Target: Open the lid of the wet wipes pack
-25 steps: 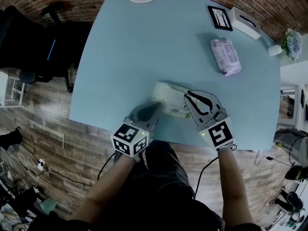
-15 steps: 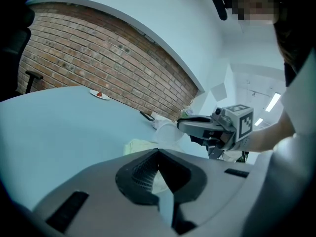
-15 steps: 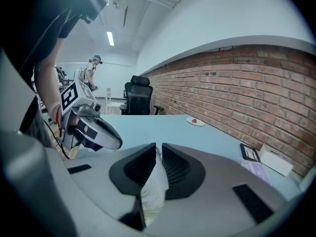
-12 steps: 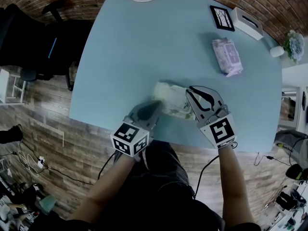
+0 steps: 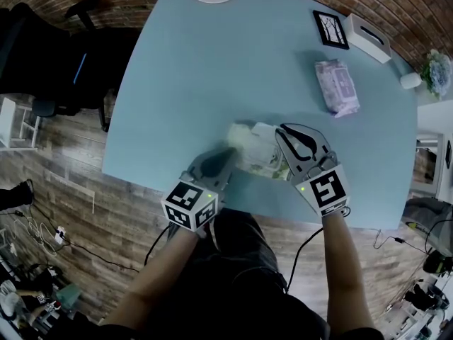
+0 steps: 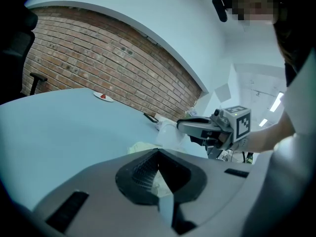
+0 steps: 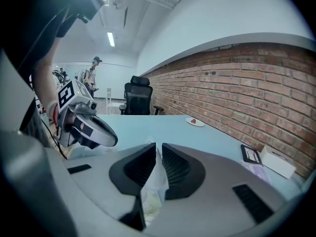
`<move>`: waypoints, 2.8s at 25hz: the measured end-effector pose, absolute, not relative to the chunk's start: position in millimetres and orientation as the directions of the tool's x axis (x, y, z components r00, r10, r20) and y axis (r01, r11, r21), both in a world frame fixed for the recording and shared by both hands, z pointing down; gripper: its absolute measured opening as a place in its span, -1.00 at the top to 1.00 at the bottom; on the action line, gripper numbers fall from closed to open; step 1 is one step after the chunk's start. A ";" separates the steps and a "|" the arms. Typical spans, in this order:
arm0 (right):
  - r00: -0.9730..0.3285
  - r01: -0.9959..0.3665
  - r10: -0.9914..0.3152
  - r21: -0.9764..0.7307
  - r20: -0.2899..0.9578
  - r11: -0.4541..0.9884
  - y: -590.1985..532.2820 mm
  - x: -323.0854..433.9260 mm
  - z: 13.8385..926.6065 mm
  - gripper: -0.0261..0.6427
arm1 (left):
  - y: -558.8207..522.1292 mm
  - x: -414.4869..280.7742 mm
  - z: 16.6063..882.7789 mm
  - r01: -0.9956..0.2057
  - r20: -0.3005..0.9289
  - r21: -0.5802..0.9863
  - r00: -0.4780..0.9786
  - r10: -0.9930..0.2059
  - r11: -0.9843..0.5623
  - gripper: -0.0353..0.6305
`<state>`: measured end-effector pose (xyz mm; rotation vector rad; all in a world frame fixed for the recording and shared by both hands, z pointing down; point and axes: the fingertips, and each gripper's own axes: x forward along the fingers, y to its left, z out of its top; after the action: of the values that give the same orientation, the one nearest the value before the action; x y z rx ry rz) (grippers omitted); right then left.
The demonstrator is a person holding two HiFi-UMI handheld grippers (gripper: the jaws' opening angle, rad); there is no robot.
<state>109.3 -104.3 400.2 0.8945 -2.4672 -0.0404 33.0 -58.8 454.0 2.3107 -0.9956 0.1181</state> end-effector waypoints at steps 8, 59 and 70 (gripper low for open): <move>-0.651 -0.589 -0.594 0.179 0.472 0.788 -113.1 113.7 407.6 0.76 | -63.7 31.6 454.4 -0.700 0.312 0.487 0.698 -0.645 -0.522 0.86; -0.679 -0.508 -0.443 0.061 0.585 0.859 -137.5 124.0 470.5 0.77 | -80.5 23.5 463.4 -0.782 0.360 0.479 0.590 -0.723 -0.400 0.86; -0.686 -0.488 -0.394 0.014 0.612 0.873 -139.4 126.2 476.1 0.83 | -76.5 20.0 462.4 -0.796 0.370 0.475 0.568 -0.735 -0.375 0.86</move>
<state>126.2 -139.4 476.1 0.6351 -2.4110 0.1981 20.0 -76.5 462.4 2.1824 -1.2186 0.1269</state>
